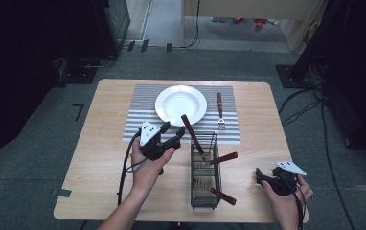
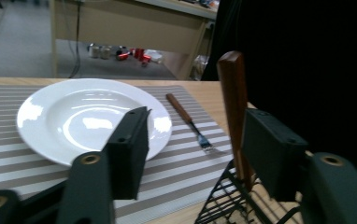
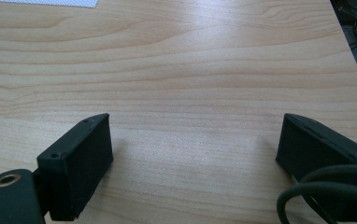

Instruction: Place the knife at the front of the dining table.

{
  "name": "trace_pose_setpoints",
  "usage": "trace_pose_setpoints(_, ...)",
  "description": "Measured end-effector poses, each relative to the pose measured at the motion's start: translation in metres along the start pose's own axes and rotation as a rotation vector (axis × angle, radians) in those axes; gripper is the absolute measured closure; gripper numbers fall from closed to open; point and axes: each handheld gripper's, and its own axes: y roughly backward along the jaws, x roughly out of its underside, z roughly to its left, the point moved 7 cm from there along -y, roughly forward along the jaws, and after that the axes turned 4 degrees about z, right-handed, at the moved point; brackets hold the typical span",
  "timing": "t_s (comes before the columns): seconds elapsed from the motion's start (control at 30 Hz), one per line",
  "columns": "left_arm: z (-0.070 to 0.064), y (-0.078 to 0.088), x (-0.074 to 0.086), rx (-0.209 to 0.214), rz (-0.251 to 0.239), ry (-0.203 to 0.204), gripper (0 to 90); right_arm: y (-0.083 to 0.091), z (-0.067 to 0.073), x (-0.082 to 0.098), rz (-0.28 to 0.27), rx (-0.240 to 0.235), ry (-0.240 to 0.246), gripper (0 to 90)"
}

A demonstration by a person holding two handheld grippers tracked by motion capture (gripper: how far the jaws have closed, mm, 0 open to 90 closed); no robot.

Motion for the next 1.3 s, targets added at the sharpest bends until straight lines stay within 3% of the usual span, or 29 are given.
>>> trace_pose_setpoints(0.13, -0.004, -0.005, 0.0, 0.027, 0.015, 0.003, 49.3, 0.0, 0.0, 0.0, 0.0, 0.0, -0.001, 10.4)
trace_pose_setpoints(0.23, -0.009, -0.009, -0.003, 0.036, 0.024, -0.017, 51.5, 0.0, 0.0, 0.0, 0.0, -0.001, -0.001, 10.5)
trace_pose_setpoints(0.33, -0.013, -0.011, -0.005, 0.068, 0.02, -0.018, 54.0, 0.0, 0.0, 0.0, -0.001, 0.0, 0.0, 10.5)
trace_pose_setpoints(0.4, -0.016, -0.014, -0.005, 0.096, 0.043, -0.009, 57.8, 0.0, 0.0, 0.0, -0.001, 0.001, 0.0, 10.5)
trace_pose_setpoints(0.57, -0.015, -0.022, -0.002, 0.056, 0.08, -0.017, 59.1, 0.0, 0.0, 0.0, 0.001, 0.0, -0.003, 10.5)
trace_pose_setpoints(0.63, -0.017, -0.023, -0.002, 0.066, 0.083, -0.015, 60.0, 0.0, 0.0, 0.0, 0.001, 0.001, -0.002, 10.5)
trace_pose_setpoints(0.7, -0.018, -0.025, 0.0, 0.063, 0.092, -0.027, 66.5, 0.0, 0.0, 0.0, 0.0, 0.0, -0.001, 10.6)
trace_pose_setpoints(0.73, -0.02, -0.025, 0.0, 0.083, 0.1, -0.02, 66.5, 0.0, 0.0, 0.0, 0.0, 0.0, -0.001, 10.6)
trace_pose_setpoints(0.83, -0.019, -0.024, -0.001, 0.139, 0.114, 0.008, 77.7, 0.0, 0.0, 0.0, 0.0, -0.001, -0.001, 10.6)
trace_pose_setpoints(0.97, -0.018, -0.021, -0.006, 0.176, 0.088, 0.032, 80.7, 0.0, 0.0, -0.001, -0.008, 0.0, -0.001, 13.8)
trace_pose_setpoints(1.1, -0.017, -0.018, -0.01, 0.178, 0.072, 0.027, 82.0, 0.0, 0.0, -0.001, -0.008, -0.001, 0.0, 13.9)
trace_pose_setpoints(1.17, -0.016, -0.016, -0.013, 0.191, 0.061, 0.043, 82.0, 0.0, 0.0, -0.001, -0.008, -0.001, 0.0, 13.9)
trace_pose_setpoints(1.27, -0.016, -0.012, -0.017, 0.193, 0.041, 0.044, 82.0, 0.0, 0.0, -0.001, -0.008, -0.001, 0.0, 13.9)
trace_pose_setpoints(1.3, -0.017, -0.009, -0.02, 0.202, 0.023, 0.027, 82.0, 0.0, 0.0, -0.001, -0.008, -0.001, 0.0, 13.9)
